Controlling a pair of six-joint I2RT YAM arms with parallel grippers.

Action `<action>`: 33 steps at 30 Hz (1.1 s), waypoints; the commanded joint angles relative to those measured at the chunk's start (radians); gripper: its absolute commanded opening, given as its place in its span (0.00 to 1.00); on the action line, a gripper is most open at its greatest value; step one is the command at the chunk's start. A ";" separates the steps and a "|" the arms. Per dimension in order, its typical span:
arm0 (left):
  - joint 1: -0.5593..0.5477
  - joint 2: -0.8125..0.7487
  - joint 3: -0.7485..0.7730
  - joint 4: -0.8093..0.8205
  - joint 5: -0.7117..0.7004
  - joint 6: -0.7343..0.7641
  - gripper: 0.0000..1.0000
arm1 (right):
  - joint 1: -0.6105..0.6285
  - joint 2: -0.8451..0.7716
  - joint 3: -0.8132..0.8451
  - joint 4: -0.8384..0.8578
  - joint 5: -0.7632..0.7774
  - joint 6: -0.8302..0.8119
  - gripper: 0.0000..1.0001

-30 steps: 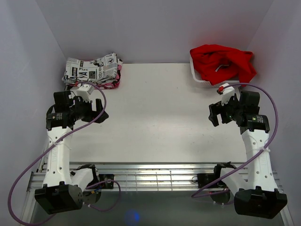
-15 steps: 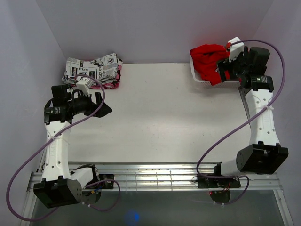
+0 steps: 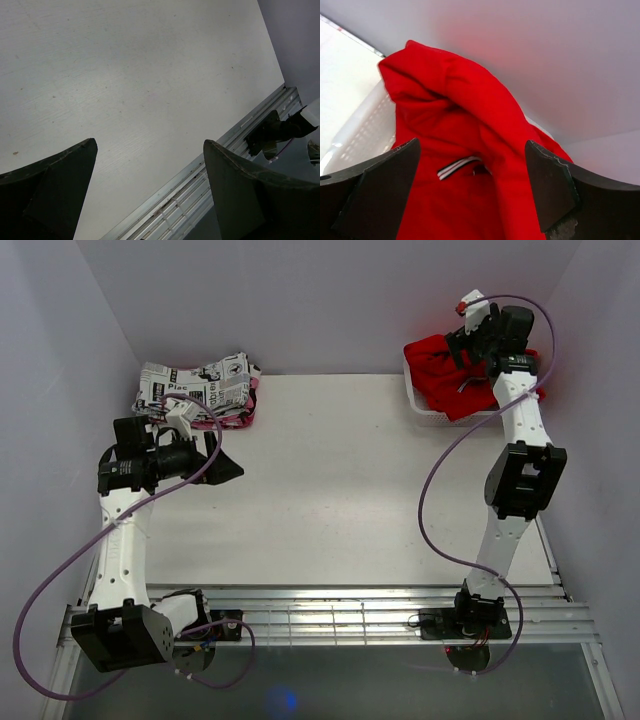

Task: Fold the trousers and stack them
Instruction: Grab the trousers from the pile

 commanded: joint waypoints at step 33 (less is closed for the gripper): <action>-0.002 0.059 -0.040 0.030 0.004 -0.013 0.98 | 0.050 0.347 0.025 0.295 0.362 -0.385 0.47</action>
